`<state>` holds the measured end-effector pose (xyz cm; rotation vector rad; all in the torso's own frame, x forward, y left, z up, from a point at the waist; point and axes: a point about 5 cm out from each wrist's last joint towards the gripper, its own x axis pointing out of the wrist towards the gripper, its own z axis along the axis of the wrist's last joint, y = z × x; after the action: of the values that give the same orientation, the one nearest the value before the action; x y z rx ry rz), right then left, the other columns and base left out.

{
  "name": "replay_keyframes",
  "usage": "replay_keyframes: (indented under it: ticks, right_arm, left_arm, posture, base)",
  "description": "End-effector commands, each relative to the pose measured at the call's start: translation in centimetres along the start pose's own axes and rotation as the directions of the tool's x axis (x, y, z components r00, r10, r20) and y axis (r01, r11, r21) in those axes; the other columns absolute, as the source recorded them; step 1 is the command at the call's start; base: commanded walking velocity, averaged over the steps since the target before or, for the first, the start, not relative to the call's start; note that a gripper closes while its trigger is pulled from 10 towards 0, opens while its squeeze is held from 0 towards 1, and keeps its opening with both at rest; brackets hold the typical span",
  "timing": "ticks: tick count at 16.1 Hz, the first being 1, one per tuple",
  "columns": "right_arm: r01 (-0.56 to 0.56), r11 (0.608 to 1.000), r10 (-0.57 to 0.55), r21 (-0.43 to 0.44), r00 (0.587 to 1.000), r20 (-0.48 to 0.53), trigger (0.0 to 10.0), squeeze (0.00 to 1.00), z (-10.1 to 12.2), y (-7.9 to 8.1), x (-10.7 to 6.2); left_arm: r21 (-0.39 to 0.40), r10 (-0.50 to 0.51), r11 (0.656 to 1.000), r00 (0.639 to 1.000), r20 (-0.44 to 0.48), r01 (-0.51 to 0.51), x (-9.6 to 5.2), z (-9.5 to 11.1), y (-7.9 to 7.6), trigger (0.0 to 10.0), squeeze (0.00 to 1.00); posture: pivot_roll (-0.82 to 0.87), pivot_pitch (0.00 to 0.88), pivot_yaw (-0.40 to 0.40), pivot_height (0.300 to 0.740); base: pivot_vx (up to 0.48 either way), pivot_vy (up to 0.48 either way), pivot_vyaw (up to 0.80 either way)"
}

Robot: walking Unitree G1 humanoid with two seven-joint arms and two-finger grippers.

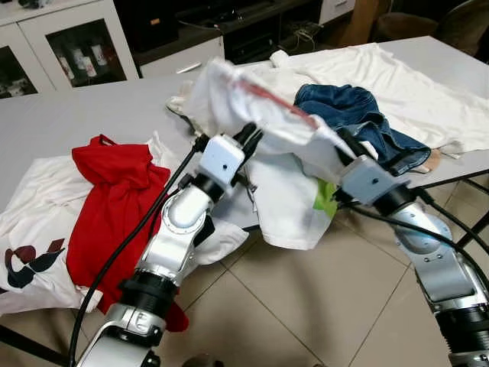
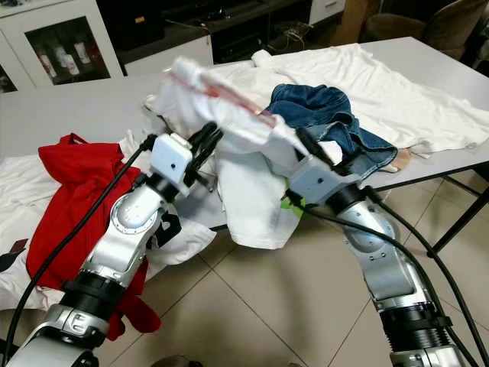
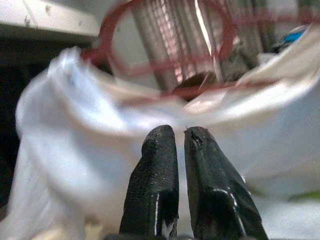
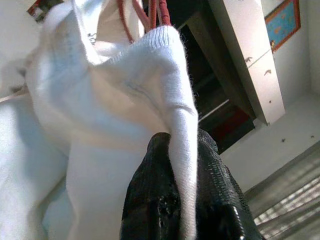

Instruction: Hang hanger

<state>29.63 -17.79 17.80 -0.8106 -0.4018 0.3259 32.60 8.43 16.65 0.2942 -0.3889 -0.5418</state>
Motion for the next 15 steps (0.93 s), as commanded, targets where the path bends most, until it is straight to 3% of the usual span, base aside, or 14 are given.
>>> replay_keyframes:
  ticks: [1,2,3,7,8,10,11,12,13,15]
  right_arm:
    - [0.030,0.999,-0.030,0.019,0.999,0.013,10.0,0.00,0.3,-0.6,0.1]
    - [0.026,0.999,-0.027,0.026,0.999,0.024,10.0,0.00,0.3,-0.6,-0.2]
    - [0.024,0.999,-0.025,0.030,0.999,0.030,10.0,0.00,0.4,-0.5,-0.4]
    - [0.004,0.999,-0.006,0.039,0.999,0.038,10.0,0.00,0.9,0.6,-0.8]
    - [0.005,0.999,-0.007,0.047,0.999,0.040,10.0,0.00,1.0,0.8,-0.8]
    - [0.010,0.998,-0.012,0.054,0.999,0.041,10.0,0.00,1.1,0.9,-0.9]
    - [0.018,0.998,-0.021,0.062,0.998,0.051,10.0,0.00,1.3,1.0,-0.9]
    - [0.019,0.997,-0.024,0.068,0.998,0.067,10.0,0.00,1.6,1.0,-0.9]
    - [0.016,0.997,-0.022,0.074,0.996,0.081,10.0,0.00,1.8,1.0,-1.0]
    - [0.011,0.997,-0.017,0.072,0.996,0.084,10.0,0.00,1.8,1.3,-1.4]
  left_arm:
    - [0.014,0.028,1.000,1.000,-0.015,-0.027,0.0,-0.1,0.6,10.0,1.00]
    - [0.017,0.080,0.997,0.996,-0.027,-0.079,0.1,-0.2,1.4,10.0,0.67]
    - [0.007,0.131,0.991,0.991,-0.030,-0.131,0.4,0.0,2.3,10.0,0.00]
    - [-0.045,0.145,0.988,0.989,0.003,-0.145,1.0,0.8,3.1,10.0,0.00]
    - [-0.053,0.152,0.987,0.988,0.010,-0.152,1.0,0.8,3.1,10.0,1.00]
    - [-0.075,0.159,0.985,0.987,0.001,-0.159,1.0,0.7,3.0,10.0,1.00]
    - [-0.139,0.145,0.979,0.988,-0.045,-0.150,1.1,0.1,2.7,10.0,1.00]
    - [-0.175,0.135,0.974,0.988,-0.069,-0.145,1.1,-0.2,2.5,10.0,0.32]
    - [-0.204,0.139,0.967,0.987,-0.075,-0.152,1.1,-0.3,2.5,10.0,0.00]
    - [-0.285,0.144,0.945,0.987,-0.075,-0.160,1.1,-0.2,2.7,10.0,0.00]
  posture:
    - [0.05,0.000,0.080,0.740]
    - [0.05,0.000,0.084,0.740]
    - [0.05,0.000,0.086,0.740]
    - [0.04,0.000,0.094,0.740]
    - [0.03,0.000,0.098,0.740]
    - [0.03,0.000,0.101,0.740]
    - [0.04,0.000,0.104,0.740]
    - [0.04,0.000,0.105,0.740]
    - [0.04,0.000,0.106,0.740]
    - [0.04,0.000,0.111,0.740]
  base:
    - [0.000,0.000,0.00]
    - [0.000,0.000,0.00]
    - [0.000,0.000,0.00]
    - [0.000,0.000,0.00]
    - [0.000,0.000,0.00]
    - [0.000,0.000,0.00]
    - [0.000,0.000,0.00]
    - [0.000,0.000,0.00]
    - [0.000,0.000,0.00]
    - [0.000,0.000,0.00]
